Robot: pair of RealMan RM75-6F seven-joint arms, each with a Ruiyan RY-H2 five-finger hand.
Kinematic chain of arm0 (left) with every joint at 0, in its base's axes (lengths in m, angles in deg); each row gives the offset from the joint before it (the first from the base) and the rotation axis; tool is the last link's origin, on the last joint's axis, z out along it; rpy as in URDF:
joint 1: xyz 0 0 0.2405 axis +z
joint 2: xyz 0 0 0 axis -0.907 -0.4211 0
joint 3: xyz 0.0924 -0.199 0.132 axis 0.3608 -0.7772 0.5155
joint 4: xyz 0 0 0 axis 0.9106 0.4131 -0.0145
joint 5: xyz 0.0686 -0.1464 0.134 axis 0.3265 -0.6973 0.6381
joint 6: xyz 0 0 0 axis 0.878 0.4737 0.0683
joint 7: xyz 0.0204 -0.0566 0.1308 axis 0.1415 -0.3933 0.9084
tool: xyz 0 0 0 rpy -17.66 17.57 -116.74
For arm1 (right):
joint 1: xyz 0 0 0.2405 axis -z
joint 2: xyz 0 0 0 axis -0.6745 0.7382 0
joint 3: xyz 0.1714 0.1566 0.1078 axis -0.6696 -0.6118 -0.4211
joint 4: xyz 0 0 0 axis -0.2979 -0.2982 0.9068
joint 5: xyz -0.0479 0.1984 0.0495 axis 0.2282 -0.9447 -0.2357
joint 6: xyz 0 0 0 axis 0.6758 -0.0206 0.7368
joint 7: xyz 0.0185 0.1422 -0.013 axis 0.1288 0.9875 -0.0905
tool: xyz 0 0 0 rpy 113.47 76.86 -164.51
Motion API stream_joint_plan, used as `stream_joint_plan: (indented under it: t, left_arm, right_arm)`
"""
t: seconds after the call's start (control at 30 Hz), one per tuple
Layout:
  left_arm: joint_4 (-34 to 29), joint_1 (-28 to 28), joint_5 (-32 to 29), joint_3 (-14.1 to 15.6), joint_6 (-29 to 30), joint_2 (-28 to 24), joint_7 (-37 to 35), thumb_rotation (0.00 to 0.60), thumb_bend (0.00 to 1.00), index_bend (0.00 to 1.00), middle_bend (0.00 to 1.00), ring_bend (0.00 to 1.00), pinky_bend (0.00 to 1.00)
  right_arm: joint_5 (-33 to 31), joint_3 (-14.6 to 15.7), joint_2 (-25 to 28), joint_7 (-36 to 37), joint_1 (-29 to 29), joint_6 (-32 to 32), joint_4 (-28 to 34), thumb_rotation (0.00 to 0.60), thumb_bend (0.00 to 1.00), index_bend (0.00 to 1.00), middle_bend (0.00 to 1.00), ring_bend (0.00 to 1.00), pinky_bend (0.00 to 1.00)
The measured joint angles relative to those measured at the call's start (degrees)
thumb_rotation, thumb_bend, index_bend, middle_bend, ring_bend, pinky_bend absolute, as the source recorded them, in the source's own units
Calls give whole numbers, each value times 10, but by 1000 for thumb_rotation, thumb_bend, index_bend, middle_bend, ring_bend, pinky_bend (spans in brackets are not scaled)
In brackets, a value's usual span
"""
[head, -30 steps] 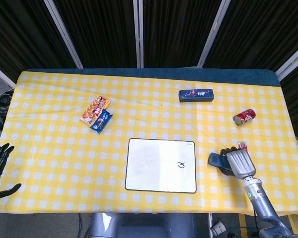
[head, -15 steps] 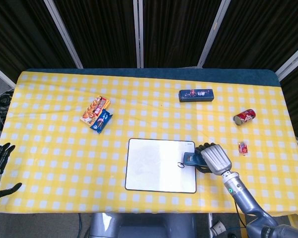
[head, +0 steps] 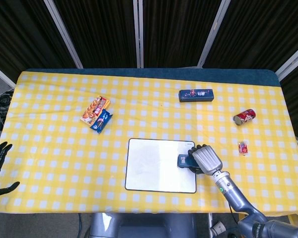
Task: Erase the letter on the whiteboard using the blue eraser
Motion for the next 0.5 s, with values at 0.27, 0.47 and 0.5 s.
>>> stream_joint_plan:
  t: [0.27,0.47,0.5]
  left_arm:
    - [-1,-1,2,1,-1,1,5,600,0,0,0,0,0]
    - [-1,-1,2,1,-1,2,4,600,0,0,0,0,0]
    - [-1,-1,1,1,-1,1,4,600,0,0,0,0,0]
  right_arm:
    - [8,25,6,-39,-5,15,46,600,425,518,553,446,509]
    - [36,48,23,-52,-15,28,84,600,434,521,555,448,509]
    - [41,51,25,-55,-17,31,86,600,434,521,555,448,509]
